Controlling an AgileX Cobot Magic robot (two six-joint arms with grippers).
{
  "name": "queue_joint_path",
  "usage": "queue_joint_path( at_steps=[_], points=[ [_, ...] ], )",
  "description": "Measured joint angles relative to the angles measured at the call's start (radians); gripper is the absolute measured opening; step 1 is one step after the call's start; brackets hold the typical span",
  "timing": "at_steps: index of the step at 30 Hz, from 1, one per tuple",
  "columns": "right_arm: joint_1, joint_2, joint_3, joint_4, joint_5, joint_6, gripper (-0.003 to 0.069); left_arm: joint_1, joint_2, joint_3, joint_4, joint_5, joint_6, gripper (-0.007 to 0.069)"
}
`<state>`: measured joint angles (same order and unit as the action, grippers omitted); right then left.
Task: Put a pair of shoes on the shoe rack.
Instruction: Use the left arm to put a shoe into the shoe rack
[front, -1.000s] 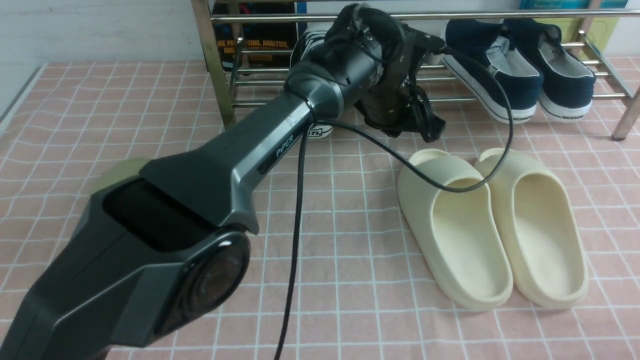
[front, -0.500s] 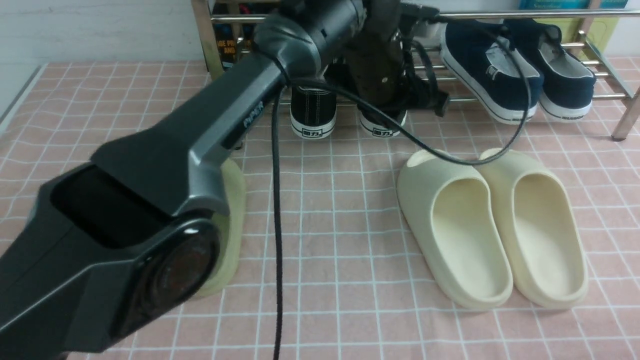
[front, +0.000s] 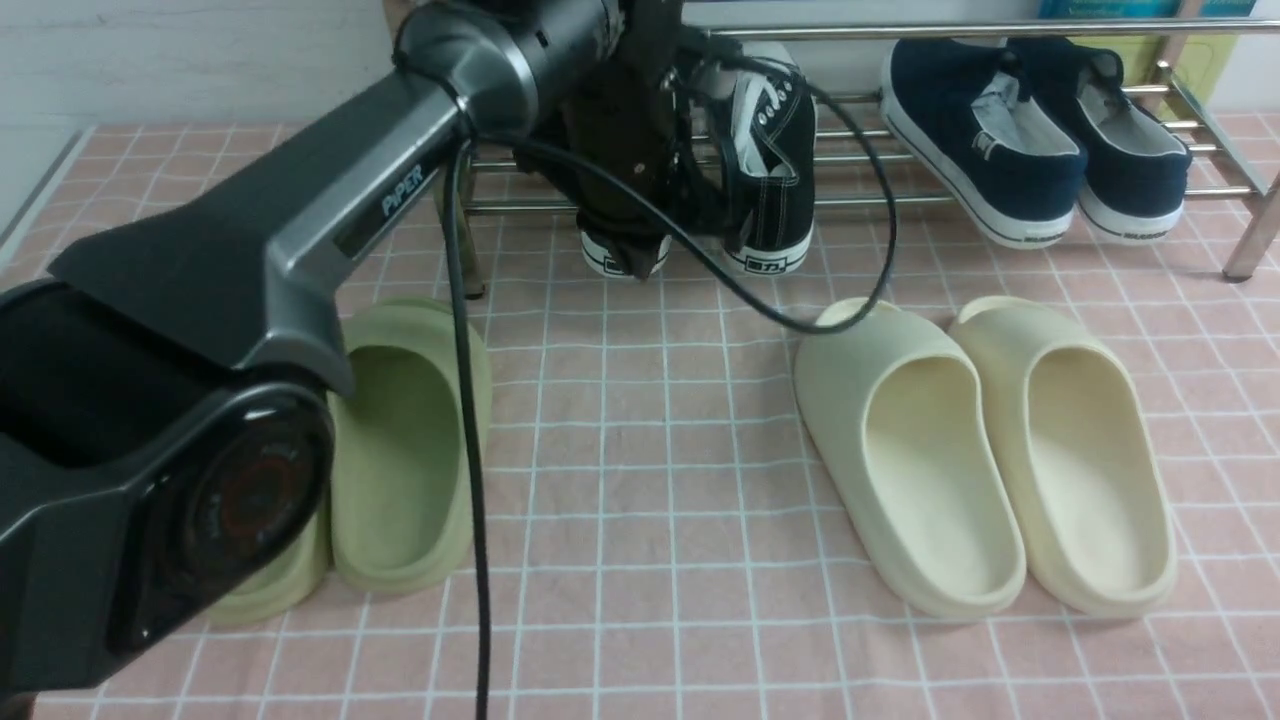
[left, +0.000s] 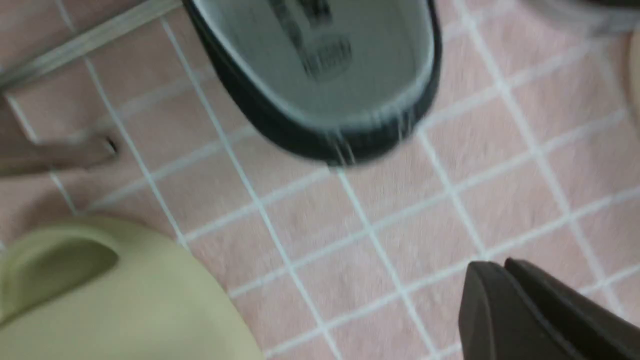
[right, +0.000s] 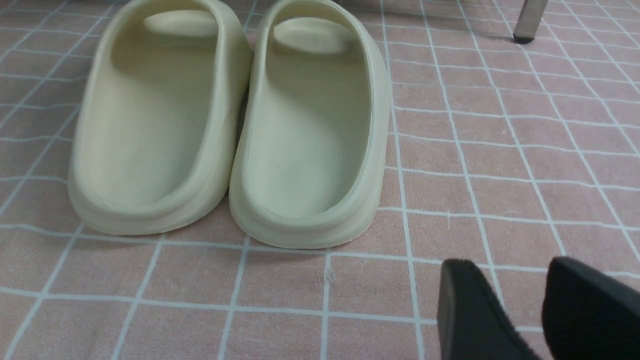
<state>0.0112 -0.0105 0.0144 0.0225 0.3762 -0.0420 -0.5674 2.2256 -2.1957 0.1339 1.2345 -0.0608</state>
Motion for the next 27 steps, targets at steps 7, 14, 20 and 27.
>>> queue_joint_path(
  at_steps=[7,14,20,27],
  points=[
    [0.0,0.0,0.0,0.0,0.0,0.0,0.0239,0.002,0.028,0.026,0.129,-0.061,-0.017,0.0044],
    [0.0,0.0,0.0,0.0,0.0,0.0,0.0239,0.001,0.054,0.029,0.127,-0.201,-0.066,0.0044],
    [0.0,0.0,0.0,0.0,0.0,0.0,0.0239,0.0,0.051,0.029,0.131,-0.204,-0.144,0.0051],
    [0.0,0.0,0.0,0.0,0.0,0.0,0.0239,-0.031,-0.084,0.03,0.158,-0.047,-0.084,0.0055]
  ],
)
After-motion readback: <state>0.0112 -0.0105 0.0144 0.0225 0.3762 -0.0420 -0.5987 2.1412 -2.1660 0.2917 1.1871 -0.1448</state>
